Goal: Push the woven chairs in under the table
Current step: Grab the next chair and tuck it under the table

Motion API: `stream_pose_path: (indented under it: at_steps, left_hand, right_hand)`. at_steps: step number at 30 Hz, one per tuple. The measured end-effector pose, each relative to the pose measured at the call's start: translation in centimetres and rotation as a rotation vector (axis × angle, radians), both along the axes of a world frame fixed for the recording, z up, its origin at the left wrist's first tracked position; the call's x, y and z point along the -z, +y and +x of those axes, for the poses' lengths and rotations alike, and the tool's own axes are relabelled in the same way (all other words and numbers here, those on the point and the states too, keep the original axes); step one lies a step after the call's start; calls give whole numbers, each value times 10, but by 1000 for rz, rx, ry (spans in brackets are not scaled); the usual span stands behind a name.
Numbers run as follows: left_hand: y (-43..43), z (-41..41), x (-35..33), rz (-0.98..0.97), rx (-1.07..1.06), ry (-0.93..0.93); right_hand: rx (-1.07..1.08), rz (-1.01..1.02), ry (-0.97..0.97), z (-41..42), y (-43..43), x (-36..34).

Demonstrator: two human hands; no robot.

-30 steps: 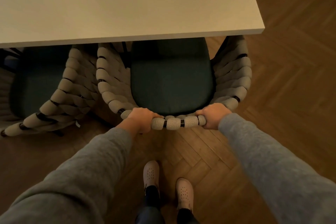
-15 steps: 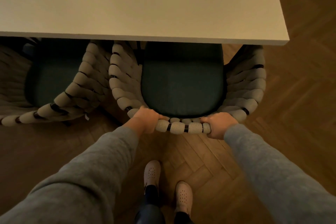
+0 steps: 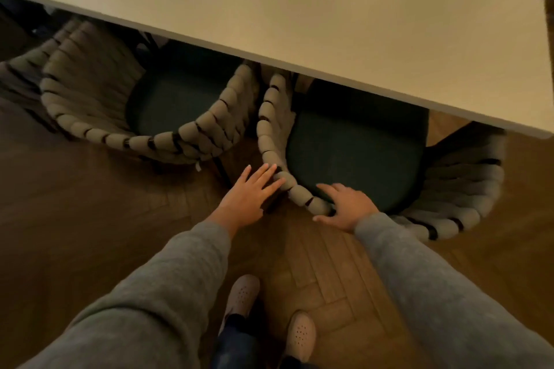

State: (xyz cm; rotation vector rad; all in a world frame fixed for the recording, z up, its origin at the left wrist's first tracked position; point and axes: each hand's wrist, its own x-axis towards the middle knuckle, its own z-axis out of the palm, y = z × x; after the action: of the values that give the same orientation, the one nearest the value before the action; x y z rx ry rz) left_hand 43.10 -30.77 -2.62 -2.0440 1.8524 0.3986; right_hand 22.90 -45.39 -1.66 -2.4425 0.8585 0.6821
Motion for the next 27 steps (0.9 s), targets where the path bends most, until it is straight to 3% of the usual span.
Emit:
stream_pose_path:
  at_steps: [3, 7, 15, 20, 27]
  left_hand:
    - [38, 39, -5, 11, -186, -64]
    - [89, 90, -10, 6, -368, -82]
    - [183, 237, -35, -12, -473, -72]
    - [228, 340, -50, 9, -497, -129]
    - [232, 434, -43, -20, -503, -111]
  right_hand:
    - [-21, -22, -151, 55, 28, -11]
    - [-136, -97, -148, 127, 60, -12]
    - [-235, -189, -189, 307, 134, -30]
    - [-264, -134, -174, 419, 177, -29]
    - [-271, -48, -141, 514, 191, -25]
